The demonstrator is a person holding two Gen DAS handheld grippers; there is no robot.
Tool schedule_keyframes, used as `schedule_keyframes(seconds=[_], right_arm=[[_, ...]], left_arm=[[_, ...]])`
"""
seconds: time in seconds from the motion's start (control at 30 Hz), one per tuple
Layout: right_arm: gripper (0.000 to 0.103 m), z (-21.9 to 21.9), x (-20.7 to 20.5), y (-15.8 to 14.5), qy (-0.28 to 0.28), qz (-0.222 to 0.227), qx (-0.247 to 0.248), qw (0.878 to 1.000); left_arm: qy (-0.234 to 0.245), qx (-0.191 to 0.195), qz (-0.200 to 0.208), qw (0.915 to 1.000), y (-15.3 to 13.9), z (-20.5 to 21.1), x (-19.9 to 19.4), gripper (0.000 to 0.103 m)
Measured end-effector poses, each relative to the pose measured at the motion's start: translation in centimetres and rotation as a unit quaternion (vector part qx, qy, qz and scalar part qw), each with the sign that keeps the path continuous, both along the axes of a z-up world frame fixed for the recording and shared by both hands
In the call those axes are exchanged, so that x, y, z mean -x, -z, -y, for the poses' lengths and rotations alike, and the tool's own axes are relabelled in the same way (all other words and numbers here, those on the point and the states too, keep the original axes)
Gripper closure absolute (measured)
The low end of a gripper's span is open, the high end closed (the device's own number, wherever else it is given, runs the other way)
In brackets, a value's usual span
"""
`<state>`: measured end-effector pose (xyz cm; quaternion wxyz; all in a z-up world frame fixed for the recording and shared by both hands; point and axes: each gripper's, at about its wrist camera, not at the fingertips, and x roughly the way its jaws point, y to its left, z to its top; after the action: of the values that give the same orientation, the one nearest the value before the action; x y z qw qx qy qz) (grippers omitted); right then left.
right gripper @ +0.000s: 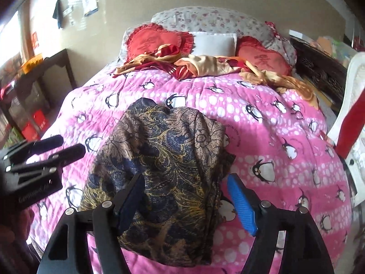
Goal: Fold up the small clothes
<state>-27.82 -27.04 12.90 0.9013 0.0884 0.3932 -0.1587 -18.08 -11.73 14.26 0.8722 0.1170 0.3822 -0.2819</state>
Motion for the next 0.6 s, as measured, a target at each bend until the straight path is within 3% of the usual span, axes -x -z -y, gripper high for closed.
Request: schedule_keyframes(seconds=[0.1, 0.3, 0.43, 0.6], right_arm=[[0.02, -0.11, 0.15, -0.1, 0.006, 0.011, -0.015, 1.0], [0.019, -0.82, -0.22, 0.0, 0.002, 0.005, -0.013, 1.0], [0.018, -0.83, -0.24, 0.13, 0.004, 0.003, -0.015, 1.0], [0.018, -0.51, -0.22, 0.39, 0.008, -0.001, -0.02, 1.0]], left_arm=[[-0.004, 0.003, 0.008, 1.0, -0.41, -0.34, 0.28, 0.045], [-0.008, 0.008, 0.01, 0.9999, -0.69, -0.85, 0.39, 0.045], [-0.009, 0.012, 0.011, 0.9998, -0.66, -0.99, 0.46, 0.032], [-0.01, 0.011, 0.014, 0.9998, -0.61, -0.94, 0.51, 0.032]])
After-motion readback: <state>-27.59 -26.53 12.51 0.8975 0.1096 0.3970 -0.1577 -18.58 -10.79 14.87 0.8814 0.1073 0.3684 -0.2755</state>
